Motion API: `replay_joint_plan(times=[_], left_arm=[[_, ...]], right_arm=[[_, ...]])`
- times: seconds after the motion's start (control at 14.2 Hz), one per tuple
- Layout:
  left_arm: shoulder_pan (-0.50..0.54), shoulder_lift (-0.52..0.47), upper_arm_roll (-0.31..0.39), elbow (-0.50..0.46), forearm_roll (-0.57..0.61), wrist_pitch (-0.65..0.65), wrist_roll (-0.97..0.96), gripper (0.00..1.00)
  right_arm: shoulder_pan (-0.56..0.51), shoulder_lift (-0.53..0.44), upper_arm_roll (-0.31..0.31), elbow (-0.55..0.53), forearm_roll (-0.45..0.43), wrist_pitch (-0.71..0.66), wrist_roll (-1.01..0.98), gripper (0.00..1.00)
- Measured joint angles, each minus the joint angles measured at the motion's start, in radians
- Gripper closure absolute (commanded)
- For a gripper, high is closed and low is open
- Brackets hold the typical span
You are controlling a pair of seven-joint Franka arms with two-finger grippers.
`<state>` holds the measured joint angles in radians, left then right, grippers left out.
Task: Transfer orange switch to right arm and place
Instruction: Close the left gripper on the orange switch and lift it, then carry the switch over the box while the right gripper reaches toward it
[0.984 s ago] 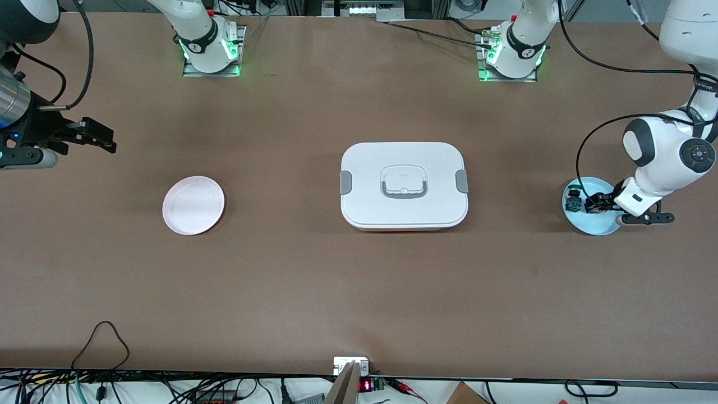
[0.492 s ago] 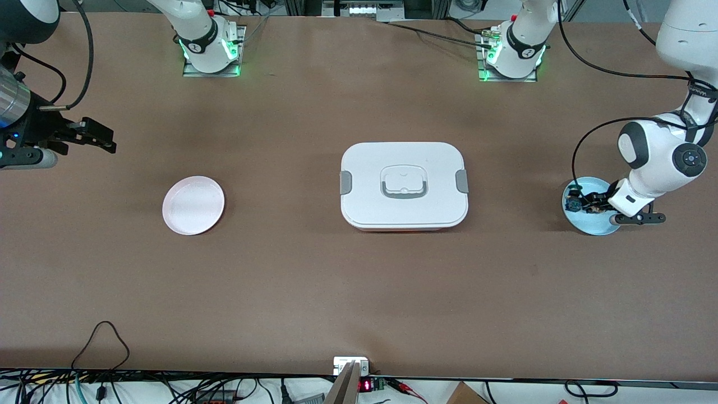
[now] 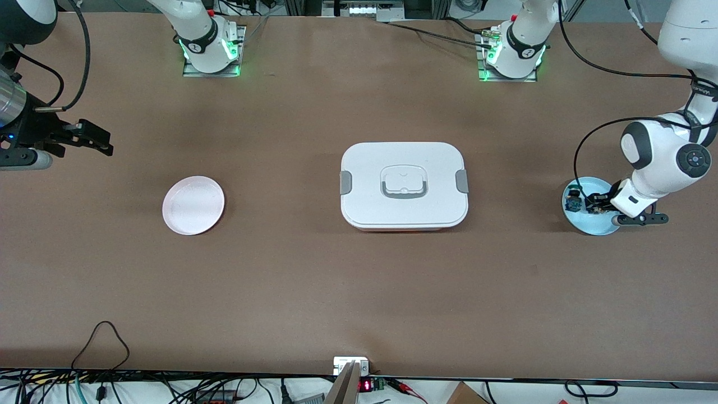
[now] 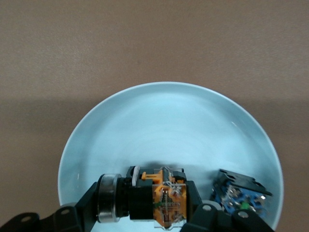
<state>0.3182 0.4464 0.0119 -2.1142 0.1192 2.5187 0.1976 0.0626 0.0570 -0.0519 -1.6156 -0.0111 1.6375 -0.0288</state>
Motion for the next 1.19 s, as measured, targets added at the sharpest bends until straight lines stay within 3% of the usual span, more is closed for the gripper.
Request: replay_joint_plan(times=[0.42,0.63,0.7,0.91,1.19], left_arm=[[-0.001,-0.112,-0.094,0.184,0.000,-0.424,0.050,0.77],[-0.003,-0.122,-0.175,0.299,-0.001,-0.679,0.102,0.77],[-0.004,-0.122,-0.234,0.338,-0.024,-0.770,0.107,0.79],[-0.005,-0.121,-0.273,0.359,-0.195,-0.840,0.176,0.82],[-0.003,-0.121,-0.351,0.413,-0.476,-0.874,0.472,0.82]], right_arm=[[-0.001,0.002,-0.001,0.000,0.000,0.000,0.000,0.00],[-0.001,0.002,-0.001,0.000,0.000,-0.001,0.000,0.00],[-0.006,0.003,-0.001,0.000,0.000,-0.001,0.000,0.00],[-0.010,0.004,-0.002,0.000,0.000,-0.001,0.000,0.00],[-0.011,0.009,-0.001,-0.001,0.000,-0.001,0.000,0.00]])
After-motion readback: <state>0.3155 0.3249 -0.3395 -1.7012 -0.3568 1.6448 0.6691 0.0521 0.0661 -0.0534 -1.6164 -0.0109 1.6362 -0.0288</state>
